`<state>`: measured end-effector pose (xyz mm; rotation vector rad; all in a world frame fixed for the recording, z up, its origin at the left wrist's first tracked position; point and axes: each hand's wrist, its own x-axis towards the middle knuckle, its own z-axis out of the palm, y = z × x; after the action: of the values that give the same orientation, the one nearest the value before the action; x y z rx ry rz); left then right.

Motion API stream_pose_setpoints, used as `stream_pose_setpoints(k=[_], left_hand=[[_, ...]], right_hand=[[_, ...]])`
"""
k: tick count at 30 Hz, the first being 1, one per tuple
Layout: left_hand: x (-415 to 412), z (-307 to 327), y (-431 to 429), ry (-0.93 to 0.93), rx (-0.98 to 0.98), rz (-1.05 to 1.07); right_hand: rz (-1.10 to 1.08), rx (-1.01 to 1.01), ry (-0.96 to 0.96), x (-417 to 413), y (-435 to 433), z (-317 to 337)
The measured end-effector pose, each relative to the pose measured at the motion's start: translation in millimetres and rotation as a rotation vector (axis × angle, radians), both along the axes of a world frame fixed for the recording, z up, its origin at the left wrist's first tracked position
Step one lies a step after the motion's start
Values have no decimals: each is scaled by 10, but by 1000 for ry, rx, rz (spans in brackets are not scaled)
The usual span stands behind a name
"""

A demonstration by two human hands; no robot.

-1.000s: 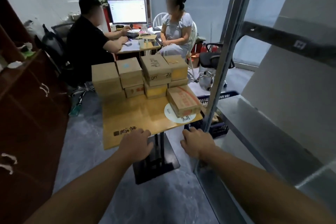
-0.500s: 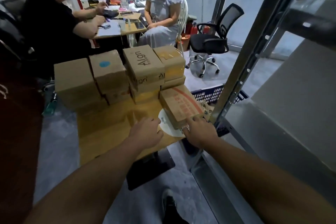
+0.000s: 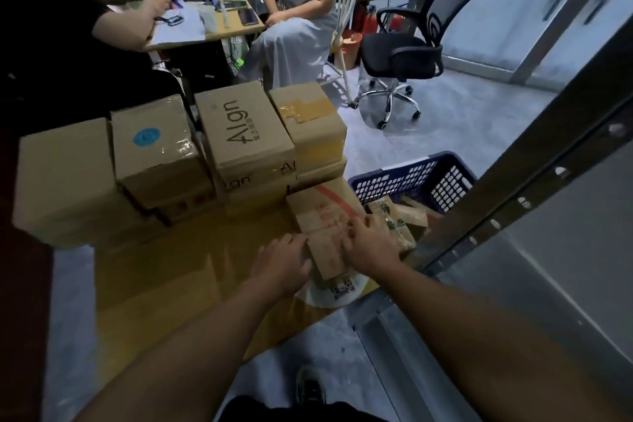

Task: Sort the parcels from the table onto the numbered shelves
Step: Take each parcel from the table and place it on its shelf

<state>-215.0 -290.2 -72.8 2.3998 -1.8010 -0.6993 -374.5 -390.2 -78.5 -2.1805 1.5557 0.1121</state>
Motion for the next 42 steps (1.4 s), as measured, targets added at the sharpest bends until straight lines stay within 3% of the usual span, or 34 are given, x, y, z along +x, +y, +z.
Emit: stream_pose_setpoints(k=[4,7,19,27,32,36,39,42], left_hand=[[9,-132,-86,101,-15,31],[-12,-214,-86,291,-38,119],[171,-455,302,725,-155,380],[179,-471,463,767,-117,402],[300,-256,439,772,-268,339],[332,-141,394,666,-368,249],[317,-151,385,635,-363,278],[304,-167,411,647,-316,306]], right_hand=[[-111,29,-66,10,-67,-83],[-195,83,-120,-10,-67,-141],[-226,233,-404,-129,221,-338],[-224,238,-510,-213,342,-378],[-359,452,-822,-277,464,-380],[-426,581,-935,-291,584,-435],[-411,593,-922,-286,606,-434],[-297,329,-691,-339,521,-461]])
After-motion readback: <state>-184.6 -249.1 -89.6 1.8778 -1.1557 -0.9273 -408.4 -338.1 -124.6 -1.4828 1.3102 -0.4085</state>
